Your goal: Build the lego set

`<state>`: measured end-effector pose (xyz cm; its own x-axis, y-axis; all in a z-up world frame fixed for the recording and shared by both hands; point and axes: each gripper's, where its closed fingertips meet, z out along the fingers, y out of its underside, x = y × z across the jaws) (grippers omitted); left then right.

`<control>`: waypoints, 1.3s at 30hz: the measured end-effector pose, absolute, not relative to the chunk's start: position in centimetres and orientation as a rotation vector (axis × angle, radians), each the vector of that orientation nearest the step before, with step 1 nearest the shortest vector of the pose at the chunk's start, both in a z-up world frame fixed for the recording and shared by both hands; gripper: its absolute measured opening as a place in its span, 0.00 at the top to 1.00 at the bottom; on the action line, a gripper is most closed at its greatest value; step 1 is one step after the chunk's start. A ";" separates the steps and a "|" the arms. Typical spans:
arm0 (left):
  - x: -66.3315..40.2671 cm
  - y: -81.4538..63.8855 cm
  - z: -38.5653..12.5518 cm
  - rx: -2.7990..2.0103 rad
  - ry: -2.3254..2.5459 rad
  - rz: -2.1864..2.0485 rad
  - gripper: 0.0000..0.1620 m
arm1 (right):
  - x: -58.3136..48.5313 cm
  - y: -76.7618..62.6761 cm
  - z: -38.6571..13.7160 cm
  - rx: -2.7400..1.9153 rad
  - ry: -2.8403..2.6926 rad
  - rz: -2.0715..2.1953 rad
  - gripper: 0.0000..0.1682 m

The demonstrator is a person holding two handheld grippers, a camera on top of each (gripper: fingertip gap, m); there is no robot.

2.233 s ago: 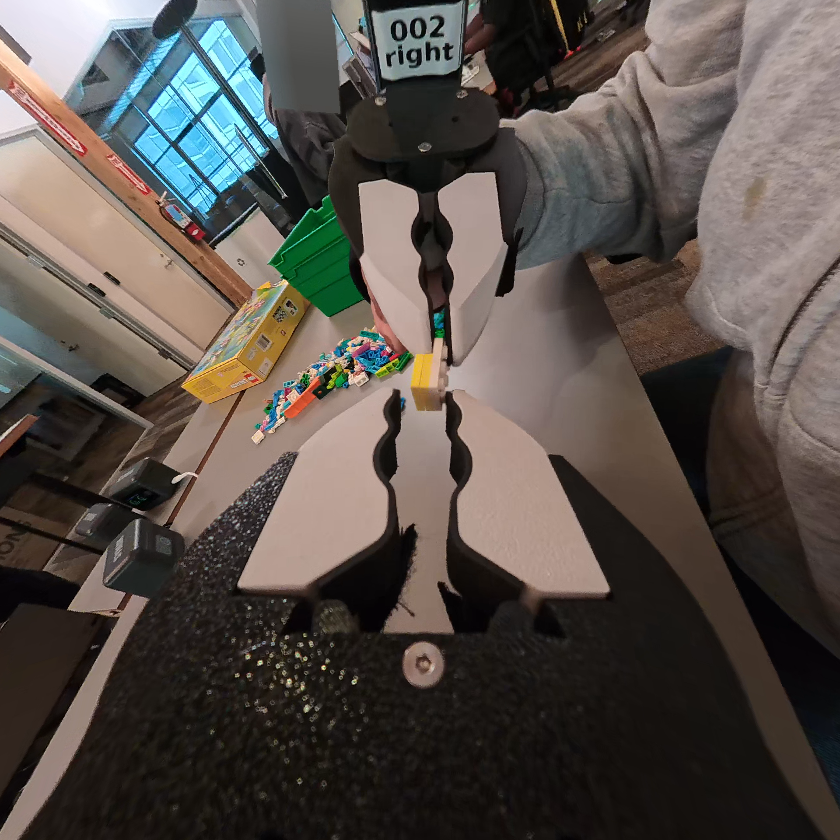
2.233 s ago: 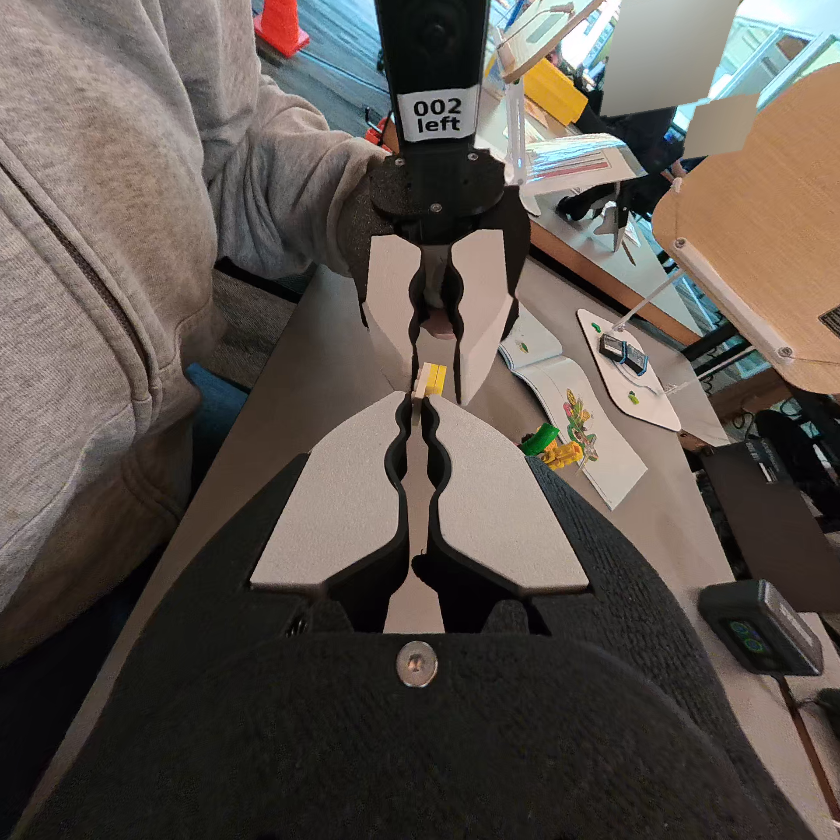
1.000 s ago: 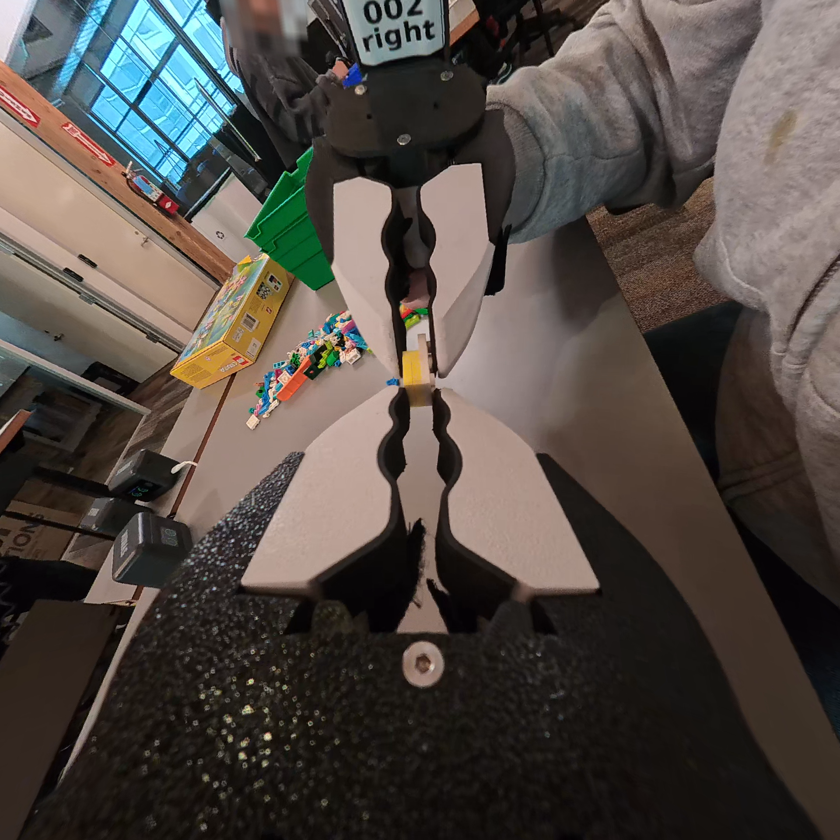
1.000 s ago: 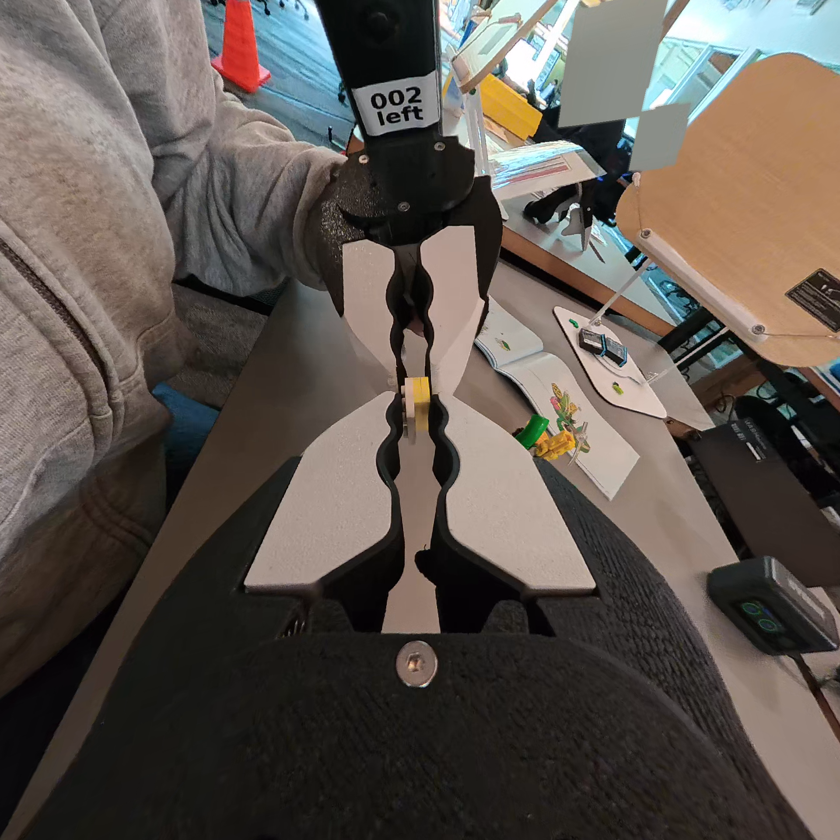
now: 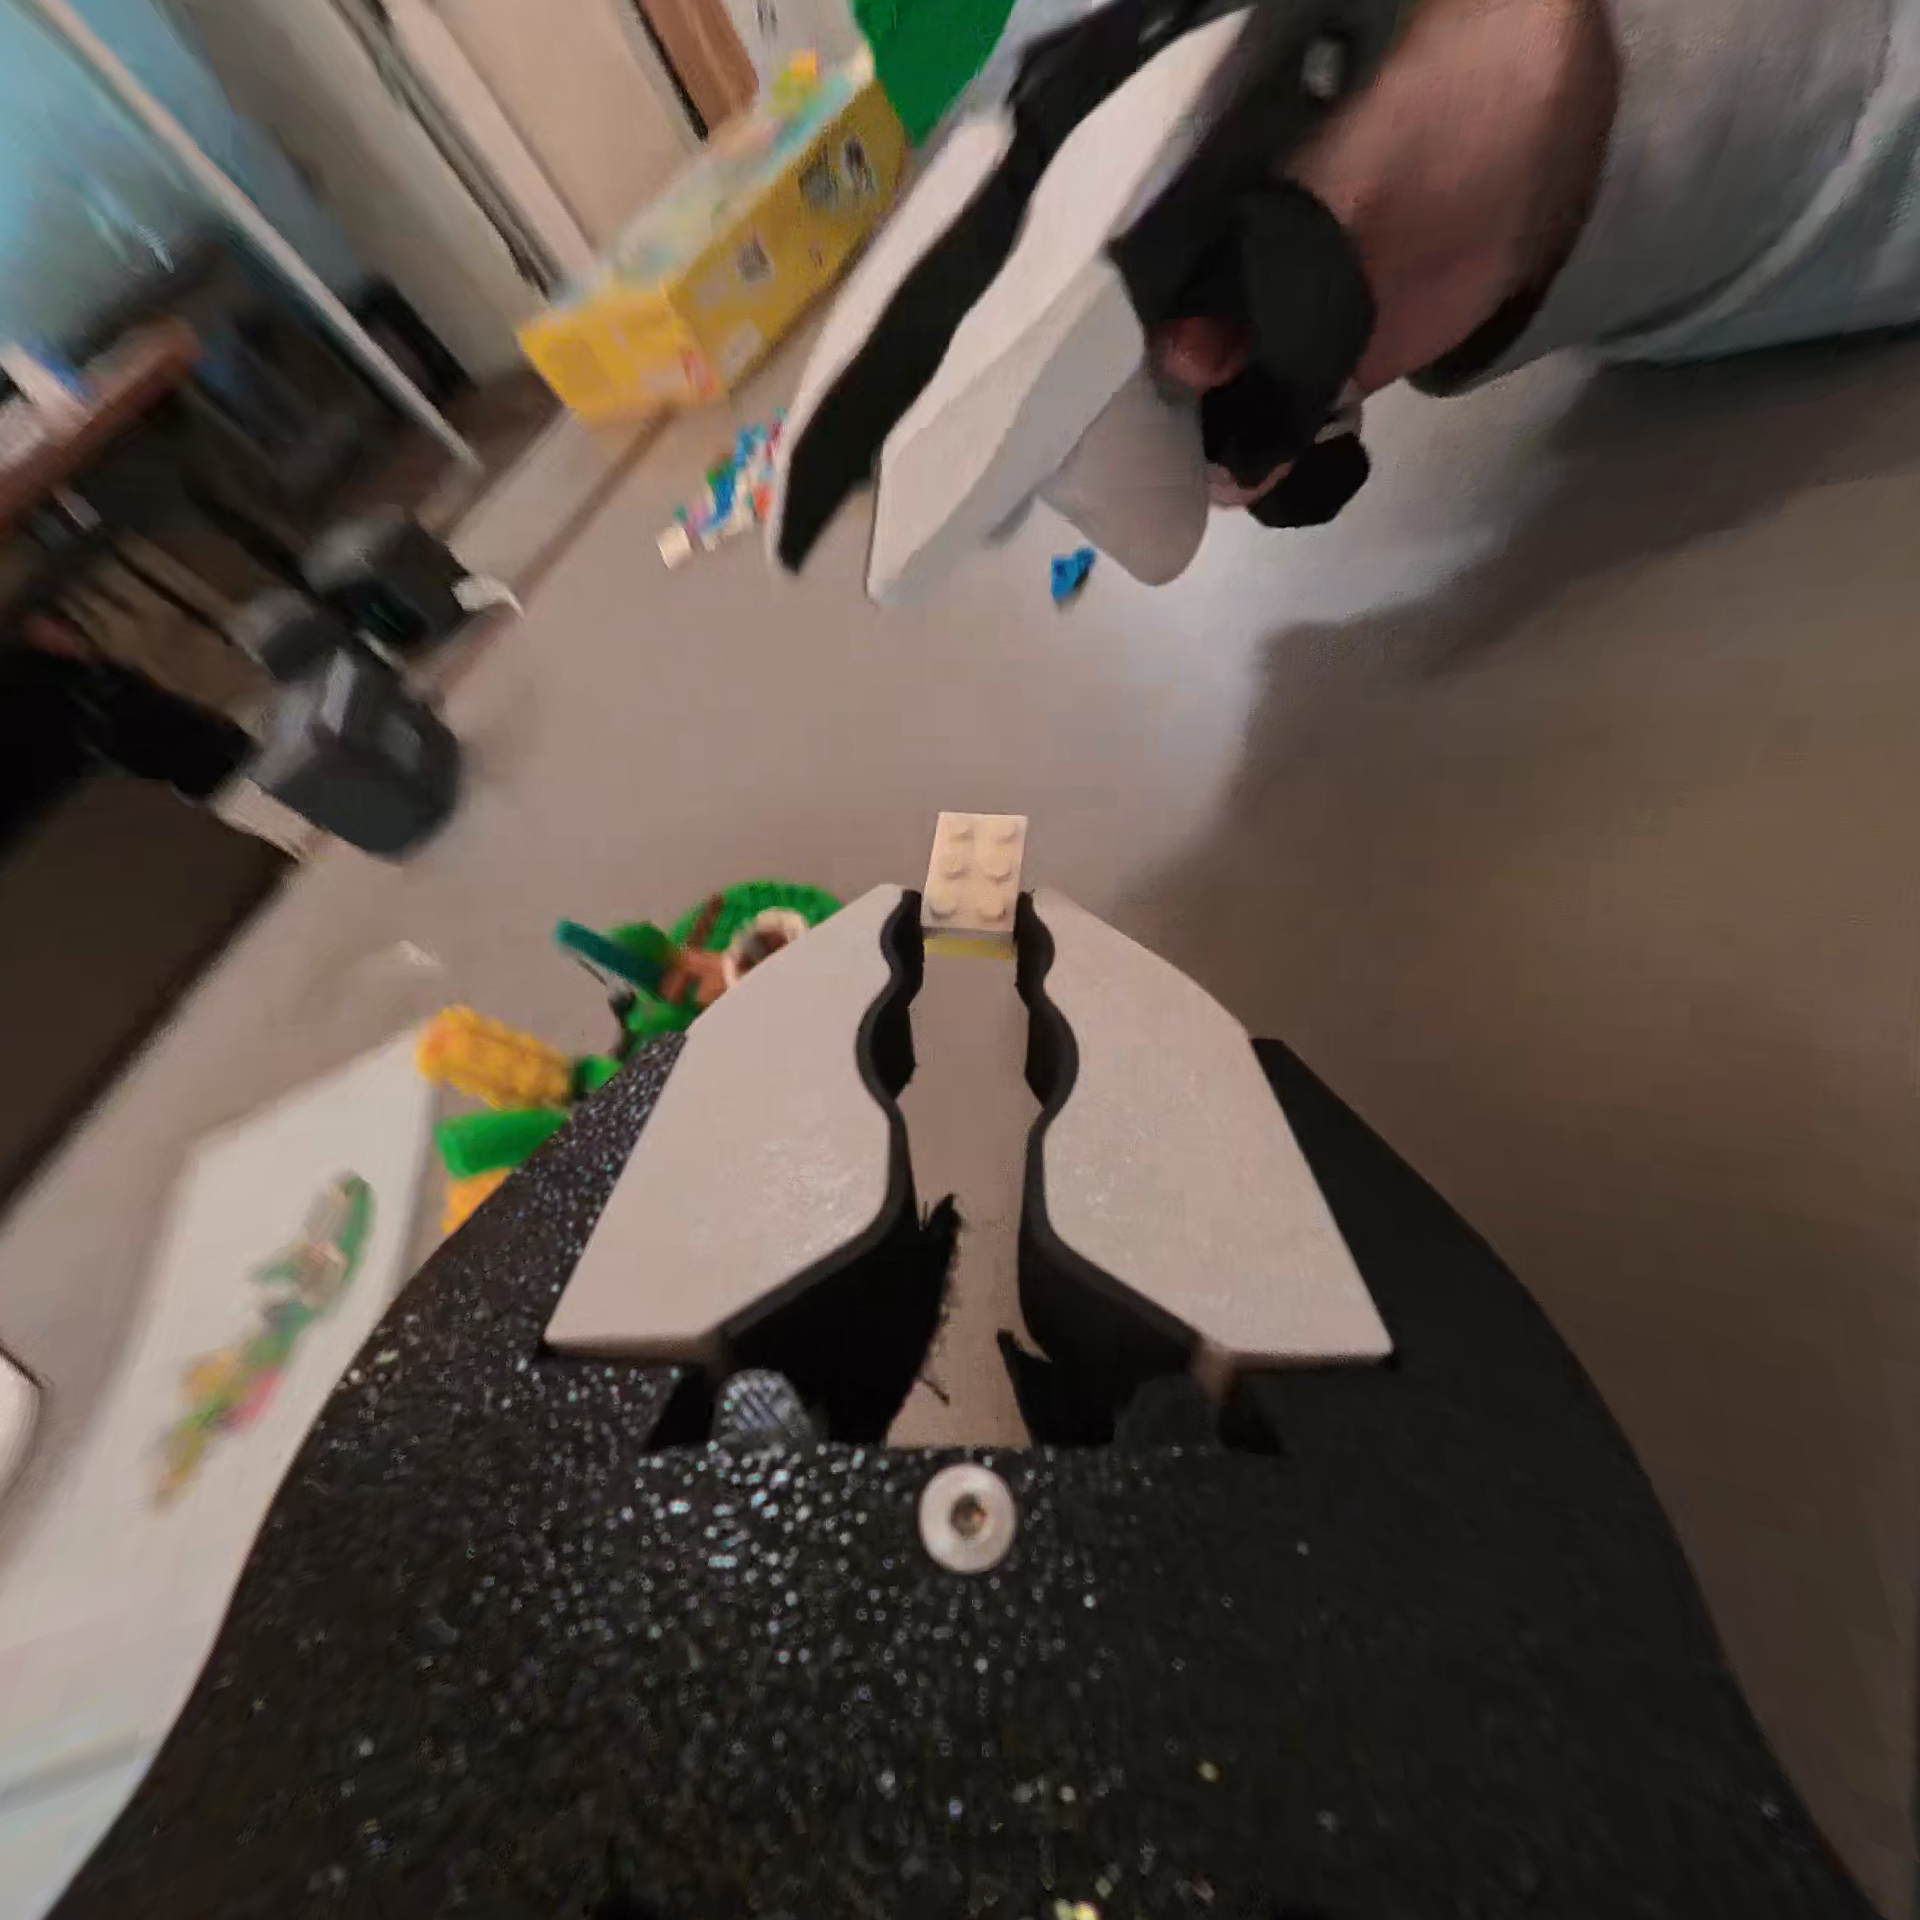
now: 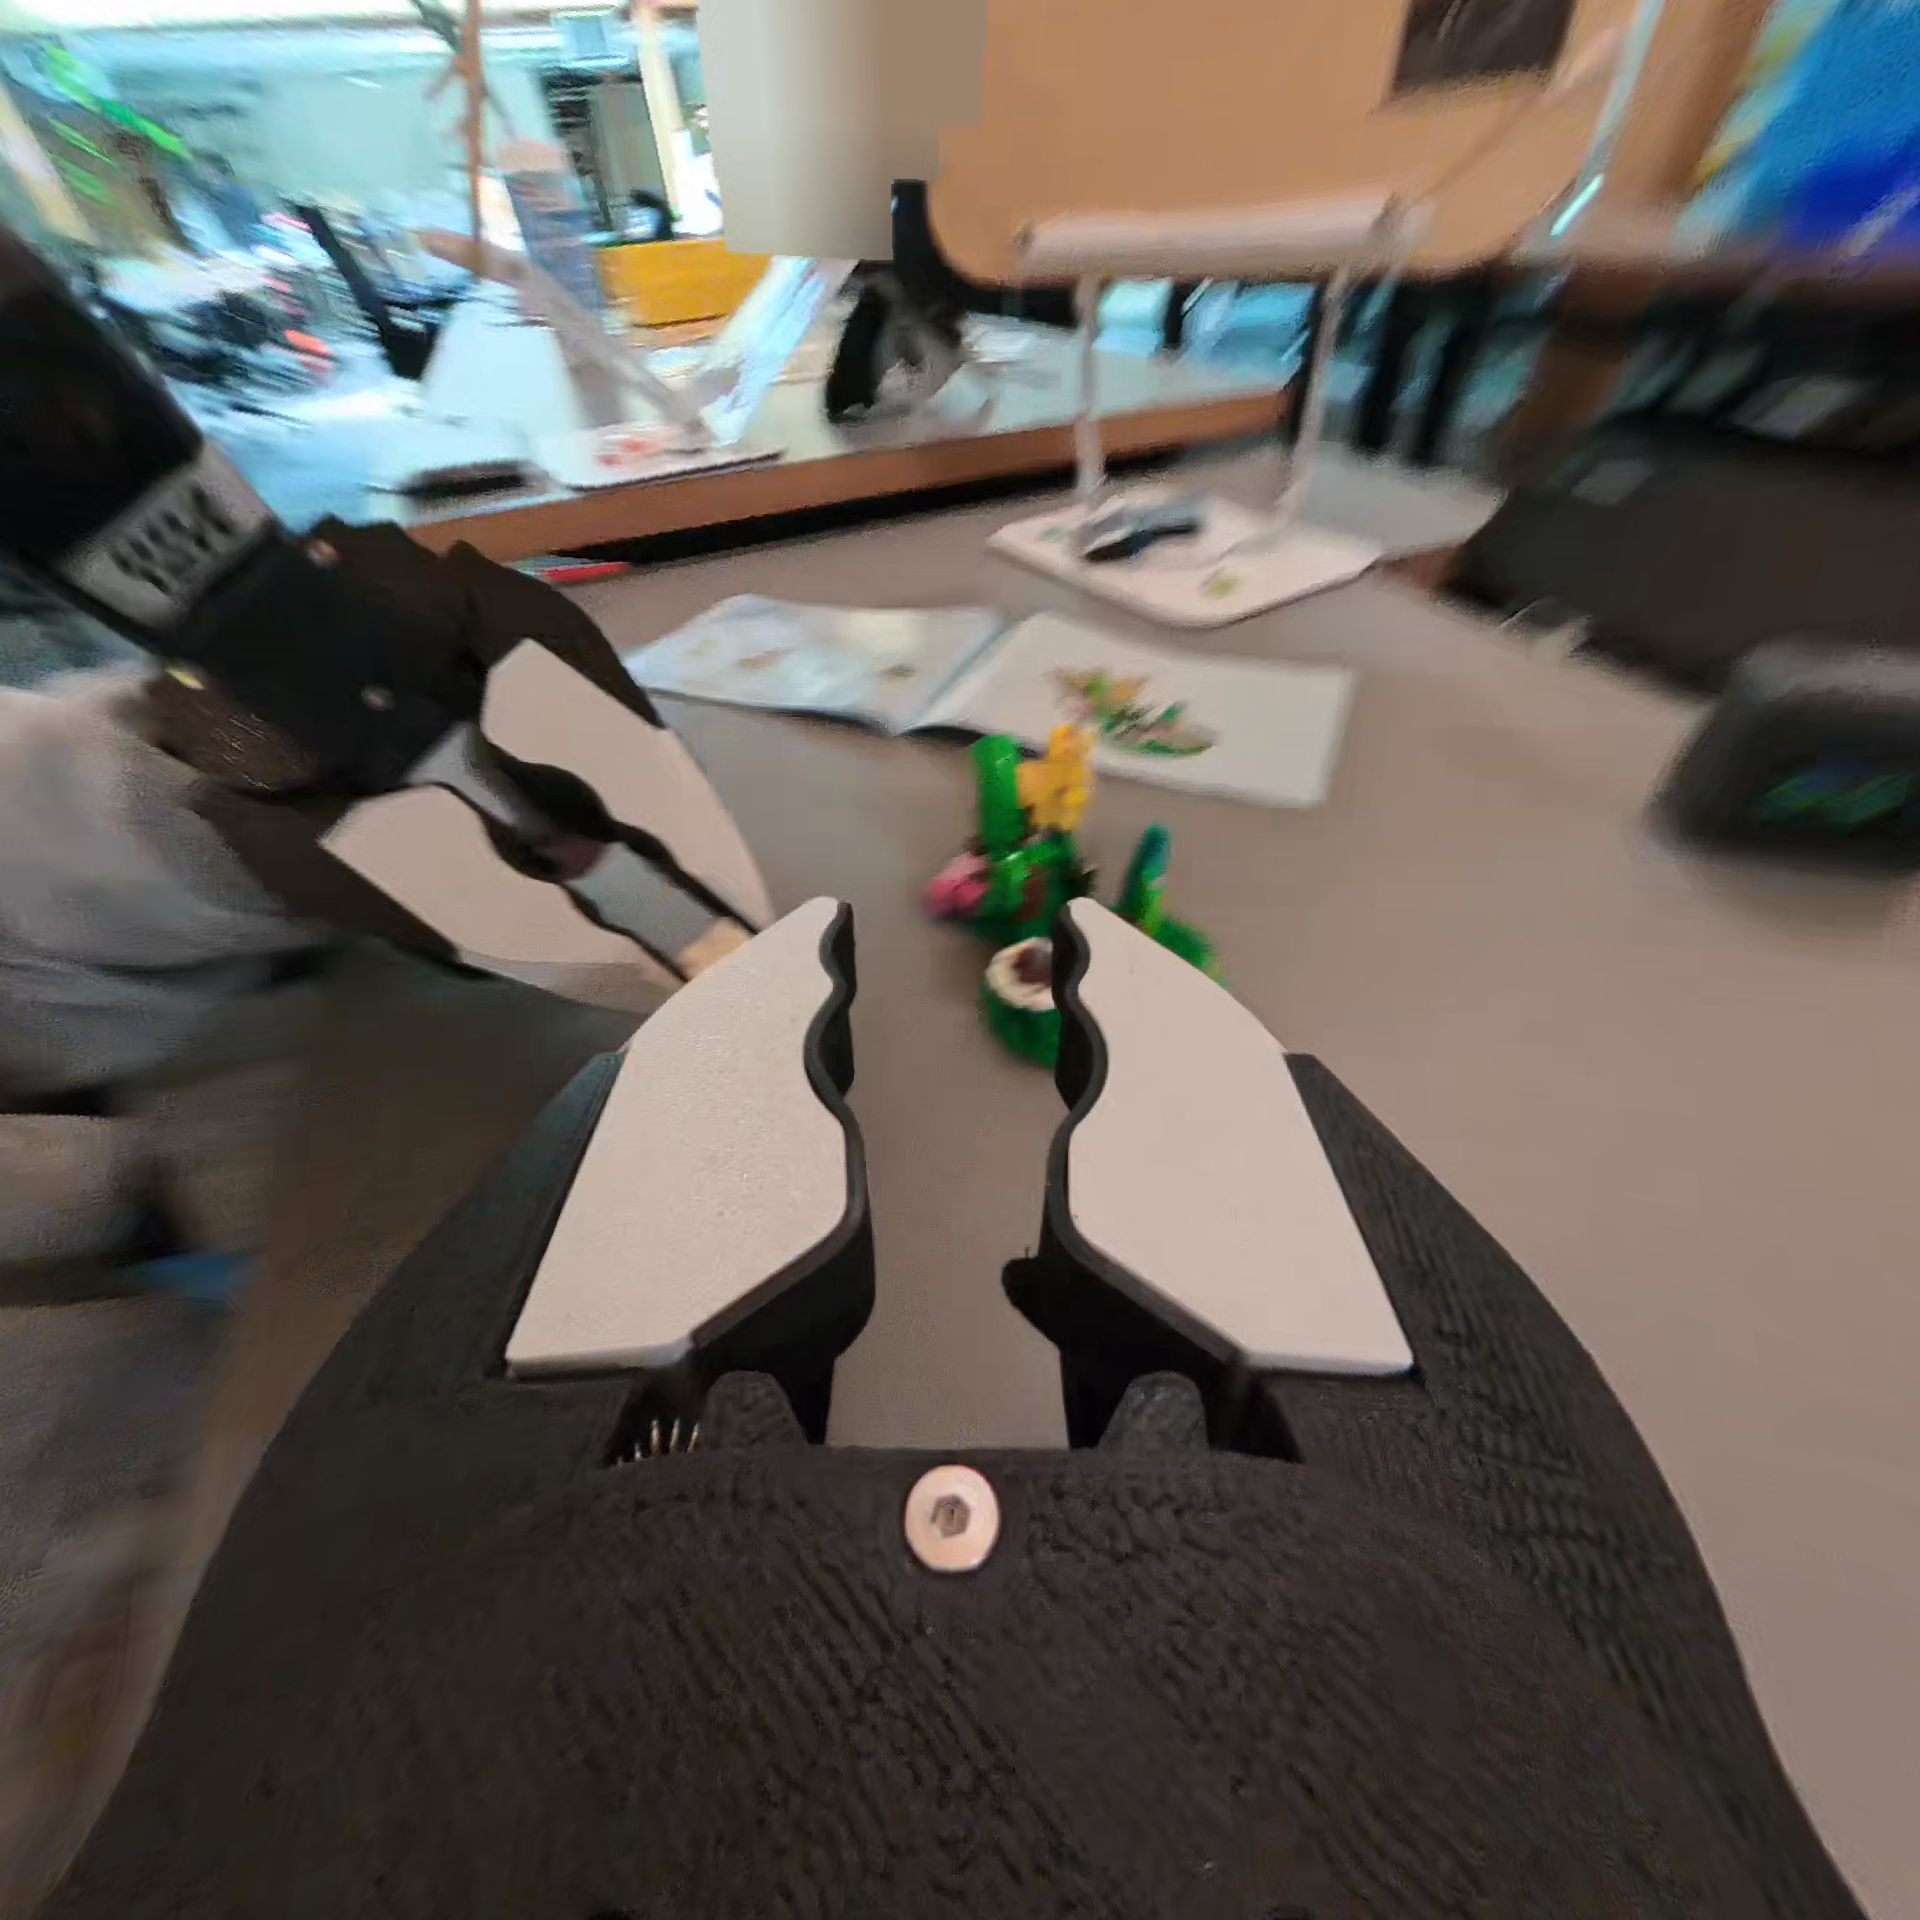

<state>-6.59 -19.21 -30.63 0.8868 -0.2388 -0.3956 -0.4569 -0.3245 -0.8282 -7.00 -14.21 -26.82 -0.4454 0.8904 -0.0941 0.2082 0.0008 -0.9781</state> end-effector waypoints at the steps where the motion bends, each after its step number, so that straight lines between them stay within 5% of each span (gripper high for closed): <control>1: -7.0 -19.5 -31.3 -1.970 0.460 0.197 0.89 | -7.2 -13.9 -26.7 -1.046 -1.642 1.390 0.80; 9: -8.4 -22.1 -33.5 -2.130 0.250 0.027 0.89 | -7.0 -12.5 -25.0 -0.945 -1.279 1.223 1.00; 39: -8.9 -24.1 -36.0 -2.224 0.276 0.120 0.89 | -6.3 -8.3 -25.1 -0.868 -1.157 0.896 1.00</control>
